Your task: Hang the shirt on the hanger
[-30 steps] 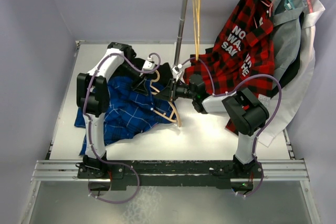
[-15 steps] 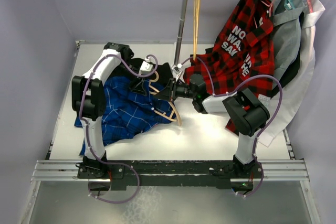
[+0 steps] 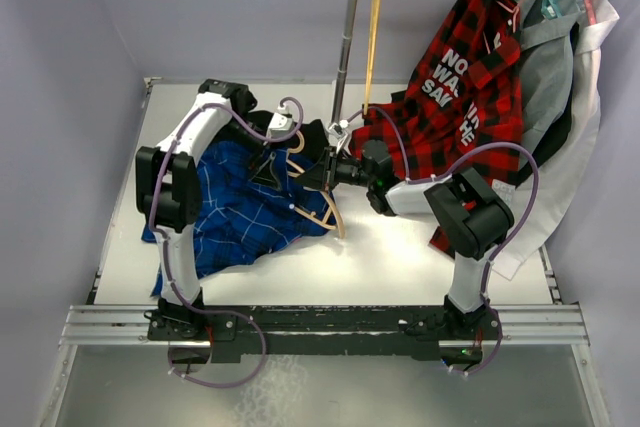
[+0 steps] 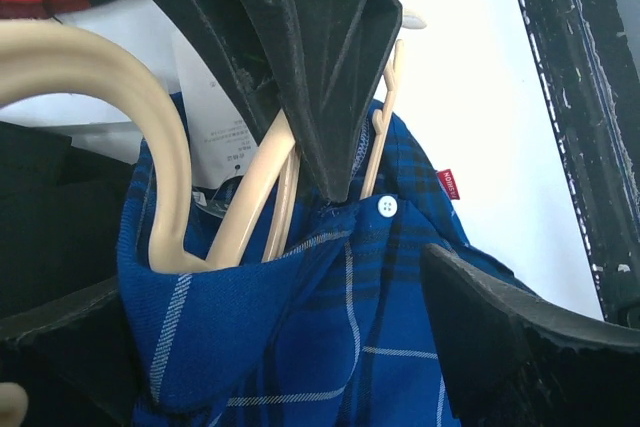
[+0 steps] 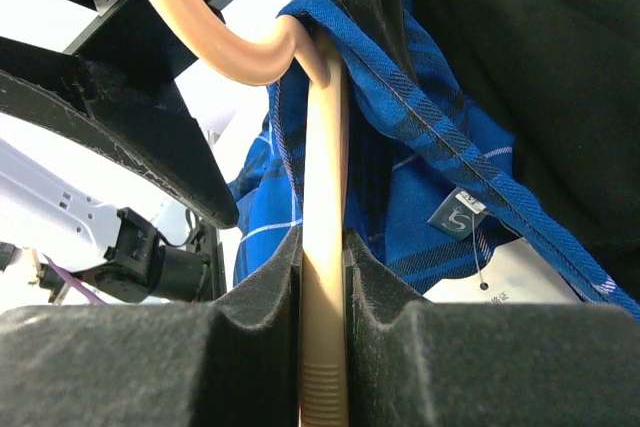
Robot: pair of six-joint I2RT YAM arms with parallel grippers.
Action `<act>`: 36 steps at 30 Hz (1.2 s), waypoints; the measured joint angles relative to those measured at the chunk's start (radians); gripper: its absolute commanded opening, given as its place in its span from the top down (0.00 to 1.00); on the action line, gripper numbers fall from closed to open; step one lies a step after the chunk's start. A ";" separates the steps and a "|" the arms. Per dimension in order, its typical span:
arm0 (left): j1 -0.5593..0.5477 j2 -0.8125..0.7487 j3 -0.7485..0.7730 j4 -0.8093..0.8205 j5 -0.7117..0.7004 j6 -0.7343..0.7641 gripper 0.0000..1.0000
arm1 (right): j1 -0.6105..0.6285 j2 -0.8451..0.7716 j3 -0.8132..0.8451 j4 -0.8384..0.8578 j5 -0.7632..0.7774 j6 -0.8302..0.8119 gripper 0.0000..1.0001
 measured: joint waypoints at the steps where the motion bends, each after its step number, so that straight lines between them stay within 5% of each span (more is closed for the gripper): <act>1: 0.000 0.000 0.002 -0.002 0.001 -0.005 0.00 | 0.000 0.000 0.000 -0.001 0.000 0.000 1.00; 9: 0.000 0.000 0.049 -0.008 0.006 -0.034 0.24 | 0.000 0.000 0.000 0.002 0.005 0.000 1.00; 16: 0.002 0.006 0.071 0.008 0.029 -0.046 0.63 | 0.005 -0.006 0.000 -0.002 -0.010 -0.009 1.00; 19: 0.002 0.014 0.071 0.024 0.039 -0.045 1.00 | 0.008 -0.007 0.000 -0.005 -0.020 -0.017 1.00; 30: 0.002 -0.031 0.029 -0.022 0.037 0.003 1.00 | 0.006 -0.043 -0.002 -0.046 -0.068 -0.056 1.00; 32: 0.002 -0.060 0.016 -0.018 0.042 0.006 1.00 | 0.008 -0.071 -0.002 -0.065 -0.072 -0.056 0.91; 35: 0.002 -0.113 -0.006 -0.014 0.045 0.006 1.00 | 0.011 -0.121 -0.002 -0.102 -0.080 -0.059 0.62; 36: -0.001 -0.140 -0.023 -0.012 0.046 0.008 1.00 | 0.012 -0.146 -0.003 -0.130 -0.077 -0.059 0.44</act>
